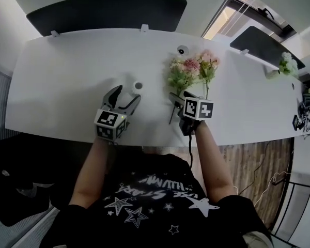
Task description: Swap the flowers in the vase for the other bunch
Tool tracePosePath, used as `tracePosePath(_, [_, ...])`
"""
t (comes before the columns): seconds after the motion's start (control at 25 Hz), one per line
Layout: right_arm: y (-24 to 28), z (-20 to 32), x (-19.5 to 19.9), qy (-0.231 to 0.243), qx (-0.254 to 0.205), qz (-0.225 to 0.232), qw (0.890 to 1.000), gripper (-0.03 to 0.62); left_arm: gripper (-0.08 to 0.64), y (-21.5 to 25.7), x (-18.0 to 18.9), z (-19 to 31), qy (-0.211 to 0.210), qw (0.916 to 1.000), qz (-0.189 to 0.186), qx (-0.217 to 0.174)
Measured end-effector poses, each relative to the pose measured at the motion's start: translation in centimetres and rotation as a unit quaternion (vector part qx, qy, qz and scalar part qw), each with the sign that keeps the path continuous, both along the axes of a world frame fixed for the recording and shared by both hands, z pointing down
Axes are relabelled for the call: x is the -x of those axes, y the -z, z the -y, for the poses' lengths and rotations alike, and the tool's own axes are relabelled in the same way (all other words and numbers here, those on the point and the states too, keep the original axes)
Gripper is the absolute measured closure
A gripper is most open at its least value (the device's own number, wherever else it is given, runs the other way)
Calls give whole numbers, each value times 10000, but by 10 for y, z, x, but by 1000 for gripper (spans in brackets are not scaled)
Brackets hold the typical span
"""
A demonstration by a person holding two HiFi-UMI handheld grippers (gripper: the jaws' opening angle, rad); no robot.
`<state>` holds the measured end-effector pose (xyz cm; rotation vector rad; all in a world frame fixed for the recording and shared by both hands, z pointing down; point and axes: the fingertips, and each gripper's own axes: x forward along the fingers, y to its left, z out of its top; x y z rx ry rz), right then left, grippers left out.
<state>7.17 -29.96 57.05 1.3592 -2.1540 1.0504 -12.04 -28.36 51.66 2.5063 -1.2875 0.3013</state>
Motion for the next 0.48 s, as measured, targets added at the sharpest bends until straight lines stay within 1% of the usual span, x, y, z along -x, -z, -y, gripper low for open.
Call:
tracePosePath(0.08, [7, -6, -4, 6, -79, 52, 10000, 296, 242, 6, 5, -8, 214, 9998, -21, -25])
tracePosePath(0.2, [22, -16, -14, 7, -252, 142, 9996, 298, 242, 18, 3, -23, 417, 9991, -26, -45])
tracePosePath(0.36, [47, -28, -20, 105, -634, 424, 9970, 299, 244, 40, -7, -40, 713, 9970, -91, -285])
tracePosePath(0.4, [54, -32, -20, 147, -744, 512, 9958, 307, 244, 45, -11, -45, 780, 9963, -102, -358])
tracePosePath(0.48, [70, -41, -20, 197, -994, 640, 9928, 368, 246, 54, -21, -57, 820, 9954, -122, -478])
